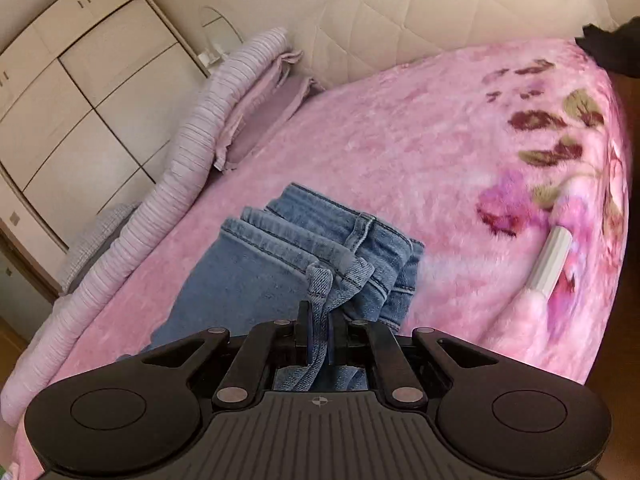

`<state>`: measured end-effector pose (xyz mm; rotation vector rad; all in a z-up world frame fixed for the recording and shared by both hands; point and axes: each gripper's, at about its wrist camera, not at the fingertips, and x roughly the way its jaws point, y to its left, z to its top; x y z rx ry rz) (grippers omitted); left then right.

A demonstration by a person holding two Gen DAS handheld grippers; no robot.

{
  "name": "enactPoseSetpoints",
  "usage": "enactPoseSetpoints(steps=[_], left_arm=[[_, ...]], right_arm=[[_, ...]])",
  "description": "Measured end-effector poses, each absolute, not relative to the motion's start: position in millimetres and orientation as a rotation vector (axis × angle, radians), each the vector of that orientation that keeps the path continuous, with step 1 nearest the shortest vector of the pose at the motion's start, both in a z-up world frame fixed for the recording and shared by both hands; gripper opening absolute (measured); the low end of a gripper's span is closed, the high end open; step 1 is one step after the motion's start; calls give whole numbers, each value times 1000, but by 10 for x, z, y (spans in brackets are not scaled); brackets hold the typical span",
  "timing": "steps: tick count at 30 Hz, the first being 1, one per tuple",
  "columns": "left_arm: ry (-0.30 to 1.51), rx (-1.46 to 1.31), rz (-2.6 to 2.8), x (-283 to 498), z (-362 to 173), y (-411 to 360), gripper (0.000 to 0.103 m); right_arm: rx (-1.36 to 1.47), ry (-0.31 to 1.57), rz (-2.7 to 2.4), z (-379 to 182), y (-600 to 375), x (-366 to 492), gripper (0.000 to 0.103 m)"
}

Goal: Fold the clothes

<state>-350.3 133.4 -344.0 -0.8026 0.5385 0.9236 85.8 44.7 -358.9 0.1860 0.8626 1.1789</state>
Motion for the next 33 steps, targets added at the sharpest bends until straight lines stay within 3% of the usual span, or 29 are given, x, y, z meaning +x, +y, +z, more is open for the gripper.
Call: enactPoseSetpoints(steps=[4, 9, 11, 13, 15, 19, 24, 33], left_arm=[[538, -803, 925, -3524, -3421, 1337, 17], [577, -788, 938, -3523, -3507, 1353, 14], [598, -747, 954, -3508, -3462, 1300, 12], [619, -706, 970, -3495, -3408, 1241, 12], [621, -680, 988, -3516, -3346, 1165, 12], [582, -715, 972, -3598, -3330, 1020, 12], [612, -747, 1009, -3596, -3550, 980, 14], [595, -717, 1025, -3555, -3475, 871, 13]], right_arm=[[221, 811, 1188, -3493, 415, 824, 5], [102, 899, 1135, -3556, 583, 982, 6], [60, 882, 1148, -3432, 573, 964, 12], [-11, 815, 1107, -3274, 535, 880, 31], [-55, 714, 1085, -3181, 462, 757, 34], [-144, 567, 1156, -3173, 405, 494, 34], [-305, 659, 1145, -3545, 678, 411, 34], [-257, 640, 1301, -3350, 407, 92, 34]])
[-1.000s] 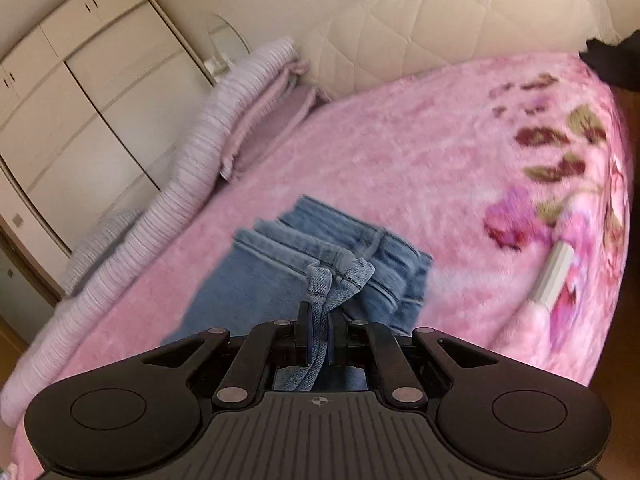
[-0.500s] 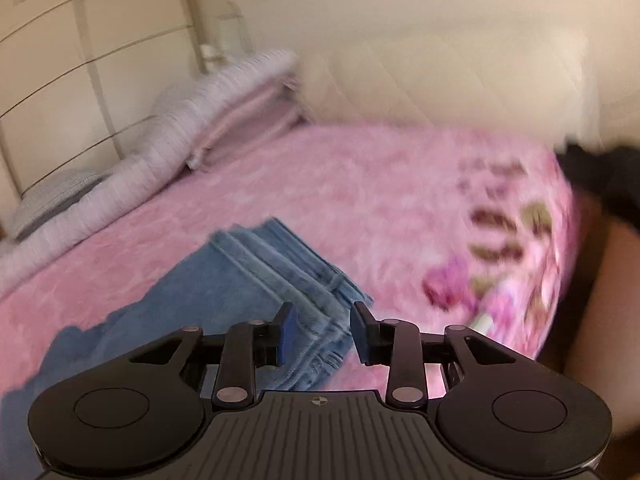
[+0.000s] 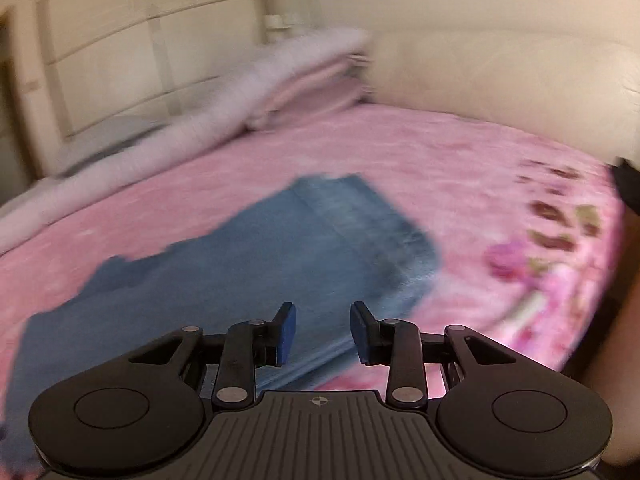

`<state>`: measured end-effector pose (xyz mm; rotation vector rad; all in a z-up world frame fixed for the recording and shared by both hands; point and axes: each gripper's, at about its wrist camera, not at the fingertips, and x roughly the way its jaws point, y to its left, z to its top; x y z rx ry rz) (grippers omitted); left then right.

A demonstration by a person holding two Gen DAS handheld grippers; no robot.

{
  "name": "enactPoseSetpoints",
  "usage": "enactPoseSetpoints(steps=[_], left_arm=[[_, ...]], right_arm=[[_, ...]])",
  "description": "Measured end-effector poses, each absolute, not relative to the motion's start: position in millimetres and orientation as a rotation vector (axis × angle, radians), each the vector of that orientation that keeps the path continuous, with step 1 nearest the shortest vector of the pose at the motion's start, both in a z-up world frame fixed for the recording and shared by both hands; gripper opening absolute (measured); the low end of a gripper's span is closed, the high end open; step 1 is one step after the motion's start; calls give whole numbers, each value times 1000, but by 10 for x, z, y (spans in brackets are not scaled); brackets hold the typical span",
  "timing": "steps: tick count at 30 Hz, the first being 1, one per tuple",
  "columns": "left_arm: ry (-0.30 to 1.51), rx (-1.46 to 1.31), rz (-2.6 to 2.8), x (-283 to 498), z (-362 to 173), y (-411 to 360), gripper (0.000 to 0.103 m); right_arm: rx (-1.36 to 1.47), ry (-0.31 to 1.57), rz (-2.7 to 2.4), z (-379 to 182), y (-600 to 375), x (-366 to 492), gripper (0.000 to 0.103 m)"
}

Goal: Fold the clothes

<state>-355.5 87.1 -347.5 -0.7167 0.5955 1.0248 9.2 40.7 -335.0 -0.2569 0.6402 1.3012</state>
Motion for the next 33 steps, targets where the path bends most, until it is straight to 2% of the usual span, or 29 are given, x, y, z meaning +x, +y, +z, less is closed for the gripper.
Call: enactPoseSetpoints(steps=[4, 9, 19, 24, 33], left_arm=[[607, -712, 1057, -3523, -3553, 879, 14], [623, -710, 1095, -3498, -3443, 842, 14], [637, -664, 1153, -3460, -3040, 519, 17], [616, -634, 1170, -3473, -2836, 296, 23], [601, -601, 1180, -3505, -2676, -109, 25]], right_arm=[[-378, 651, 1288, -3584, 502, -127, 35], [-361, 741, 1295, -3403, 354, -232, 35], [-383, 726, 1270, -3168, -144, -529, 35], [-363, 721, 1257, -2968, -318, -592, 35], [-346, 727, 1260, -2804, -596, -667, 35]])
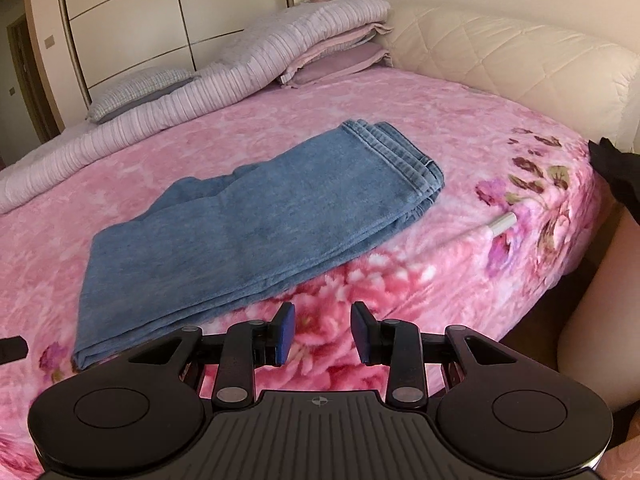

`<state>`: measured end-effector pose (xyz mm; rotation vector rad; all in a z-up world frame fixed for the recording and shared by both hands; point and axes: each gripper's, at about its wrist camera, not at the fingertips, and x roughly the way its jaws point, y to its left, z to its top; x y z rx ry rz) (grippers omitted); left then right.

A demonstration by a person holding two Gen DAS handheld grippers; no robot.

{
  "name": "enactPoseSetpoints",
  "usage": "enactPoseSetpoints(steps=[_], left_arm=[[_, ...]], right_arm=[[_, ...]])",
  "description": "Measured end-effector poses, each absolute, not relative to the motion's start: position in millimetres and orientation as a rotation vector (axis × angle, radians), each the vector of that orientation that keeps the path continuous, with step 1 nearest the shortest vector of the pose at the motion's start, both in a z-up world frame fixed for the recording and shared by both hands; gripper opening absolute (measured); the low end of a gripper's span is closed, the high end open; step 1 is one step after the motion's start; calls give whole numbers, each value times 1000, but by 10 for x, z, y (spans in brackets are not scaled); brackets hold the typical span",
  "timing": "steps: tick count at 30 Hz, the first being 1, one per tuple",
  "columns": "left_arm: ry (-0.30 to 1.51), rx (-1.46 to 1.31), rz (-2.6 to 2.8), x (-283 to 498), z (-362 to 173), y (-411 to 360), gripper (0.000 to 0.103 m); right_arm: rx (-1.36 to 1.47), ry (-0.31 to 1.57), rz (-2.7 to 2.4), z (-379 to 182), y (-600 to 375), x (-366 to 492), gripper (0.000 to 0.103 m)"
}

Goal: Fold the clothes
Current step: 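Lift both open grippers away from the folded jeans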

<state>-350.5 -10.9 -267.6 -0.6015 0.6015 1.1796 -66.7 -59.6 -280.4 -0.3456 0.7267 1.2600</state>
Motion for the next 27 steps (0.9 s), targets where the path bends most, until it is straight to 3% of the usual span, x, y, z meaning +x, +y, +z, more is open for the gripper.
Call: enactPoseSetpoints(steps=[14, 27], left_arm=[[590, -574, 1182, -3597, -2621, -515, 28], [580, -609, 1159, -3675, -2708, -430, 28]], right_arm=[[-334, 701, 1321, -2658, -866, -859, 35], [-346, 719, 1325, -2740, -796, -863, 35]])
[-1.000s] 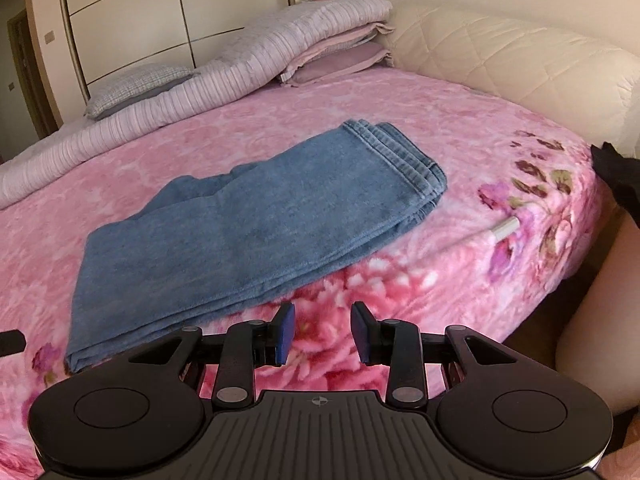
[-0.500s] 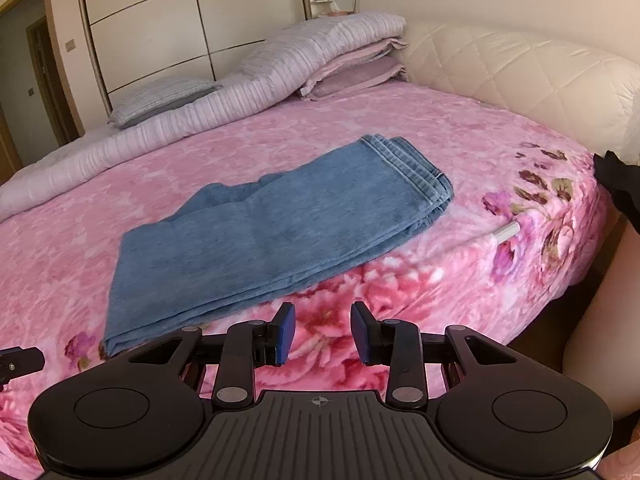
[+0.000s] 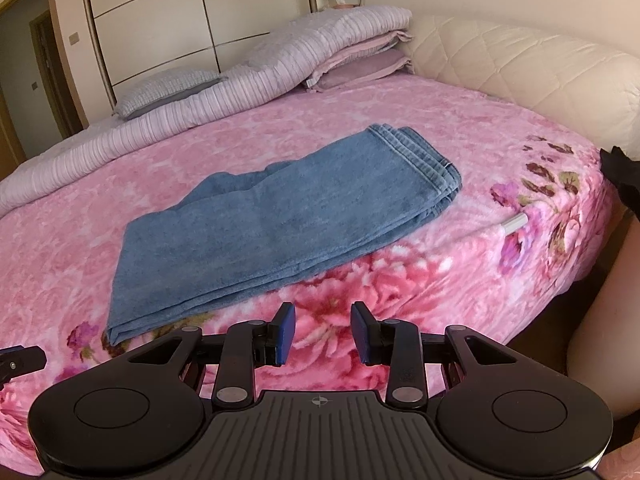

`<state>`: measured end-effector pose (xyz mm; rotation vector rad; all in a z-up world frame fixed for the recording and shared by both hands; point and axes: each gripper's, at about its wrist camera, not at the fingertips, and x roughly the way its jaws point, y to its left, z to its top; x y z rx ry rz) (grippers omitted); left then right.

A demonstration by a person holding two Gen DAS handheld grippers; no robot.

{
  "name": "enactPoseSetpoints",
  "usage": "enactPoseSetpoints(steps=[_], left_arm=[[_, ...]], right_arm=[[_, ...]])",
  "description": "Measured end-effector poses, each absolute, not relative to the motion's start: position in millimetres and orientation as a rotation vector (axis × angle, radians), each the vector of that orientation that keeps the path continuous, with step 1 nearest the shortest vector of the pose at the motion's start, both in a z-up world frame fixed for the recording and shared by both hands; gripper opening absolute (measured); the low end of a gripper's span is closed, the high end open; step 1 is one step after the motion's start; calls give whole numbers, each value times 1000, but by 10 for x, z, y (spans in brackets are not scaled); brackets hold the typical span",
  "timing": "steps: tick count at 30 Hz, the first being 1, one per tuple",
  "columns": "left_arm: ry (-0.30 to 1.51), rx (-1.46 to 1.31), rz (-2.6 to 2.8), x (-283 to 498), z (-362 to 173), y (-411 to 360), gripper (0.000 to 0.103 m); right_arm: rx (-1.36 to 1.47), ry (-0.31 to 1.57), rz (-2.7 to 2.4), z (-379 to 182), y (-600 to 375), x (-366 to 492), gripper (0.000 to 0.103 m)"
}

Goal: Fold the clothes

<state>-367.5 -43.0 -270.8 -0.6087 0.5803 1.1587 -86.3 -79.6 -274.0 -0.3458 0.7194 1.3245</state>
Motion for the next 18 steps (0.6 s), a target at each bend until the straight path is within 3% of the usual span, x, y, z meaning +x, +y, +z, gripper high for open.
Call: enactPoseSetpoints(steps=[10, 18], left_arm=[[512, -769, 1075, -3947, -3060, 97, 26], [385, -1044, 1007, -4159, -3451, 638, 27]], right_arm=[[-370, 693, 1453, -3036, -408, -948, 35], [-528, 498, 1529, -3339, -66, -1315, 35]])
